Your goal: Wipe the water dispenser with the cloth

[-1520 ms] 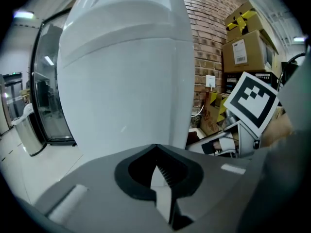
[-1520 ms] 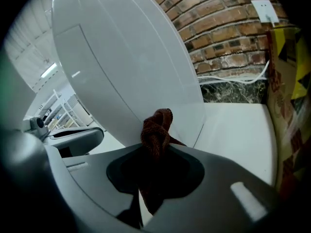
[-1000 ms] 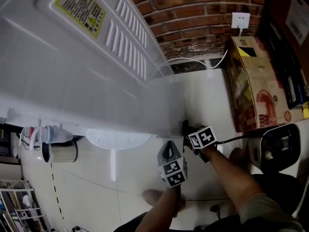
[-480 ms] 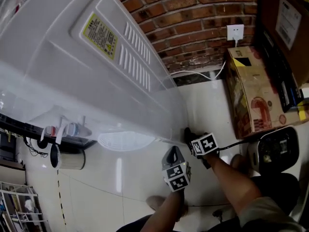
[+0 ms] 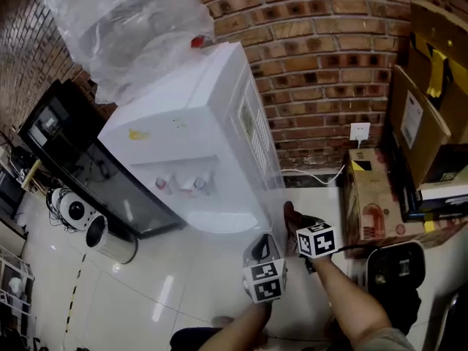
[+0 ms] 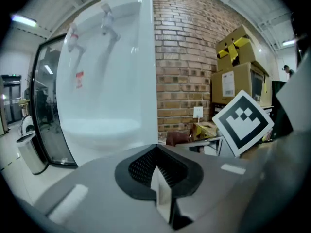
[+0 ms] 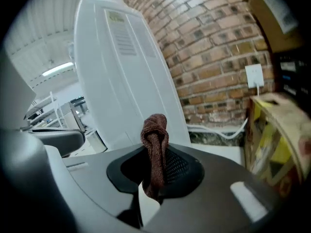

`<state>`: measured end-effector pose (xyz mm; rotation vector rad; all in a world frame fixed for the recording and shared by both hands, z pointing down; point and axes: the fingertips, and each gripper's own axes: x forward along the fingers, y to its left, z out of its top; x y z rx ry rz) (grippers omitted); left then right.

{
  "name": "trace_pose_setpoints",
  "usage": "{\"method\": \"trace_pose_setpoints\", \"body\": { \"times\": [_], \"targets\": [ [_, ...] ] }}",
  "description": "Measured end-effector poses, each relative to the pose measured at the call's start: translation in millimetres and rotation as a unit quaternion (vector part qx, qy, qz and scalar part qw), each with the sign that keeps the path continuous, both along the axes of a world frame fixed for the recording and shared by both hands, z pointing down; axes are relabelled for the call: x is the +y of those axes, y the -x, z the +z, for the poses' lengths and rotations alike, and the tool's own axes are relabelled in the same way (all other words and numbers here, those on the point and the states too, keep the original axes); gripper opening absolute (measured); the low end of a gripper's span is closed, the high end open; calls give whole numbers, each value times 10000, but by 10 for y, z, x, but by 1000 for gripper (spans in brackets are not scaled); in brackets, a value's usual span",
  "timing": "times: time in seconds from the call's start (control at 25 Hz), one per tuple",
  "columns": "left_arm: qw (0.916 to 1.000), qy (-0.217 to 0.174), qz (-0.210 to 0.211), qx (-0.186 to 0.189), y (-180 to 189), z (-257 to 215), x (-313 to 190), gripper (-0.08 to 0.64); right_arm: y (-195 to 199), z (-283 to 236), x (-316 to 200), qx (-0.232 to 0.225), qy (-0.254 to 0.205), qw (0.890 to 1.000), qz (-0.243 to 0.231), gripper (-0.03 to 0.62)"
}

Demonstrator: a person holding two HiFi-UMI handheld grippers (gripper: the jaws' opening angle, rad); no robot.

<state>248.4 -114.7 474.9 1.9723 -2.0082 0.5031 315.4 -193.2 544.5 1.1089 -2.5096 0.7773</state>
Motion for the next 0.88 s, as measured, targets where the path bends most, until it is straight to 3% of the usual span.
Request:
{"method": "trace_pose_setpoints", "body": {
  "times": [0.2, 0.36, 0.56, 0.72, 0.88],
  "targets": [
    [9976, -680, 32, -120, 119, -1102, -84, 0, -160, -1745, -310, -492, -1416, 9887, -72, 71],
    [9939, -1085, -2, -204, 257, -1888, -95, 0, -233, -3121, -372, -821, -2366, 9678, -244, 71],
    [9894, -1418, -67, -302, 366, -2676, -84, 0, -108, -4457, -258, -847, -3287, 9386, -612, 71],
    [9844, -1720, -118, -341, 411, -3203, -111, 0, 91, -5127, -274, -720, -3646, 9251, -782, 71],
    [9800, -1945, -111, -409, 425, -3624, -133, 0, 290, -5368, -417, -531, -3571, 9291, -803, 71]
  ]
}}
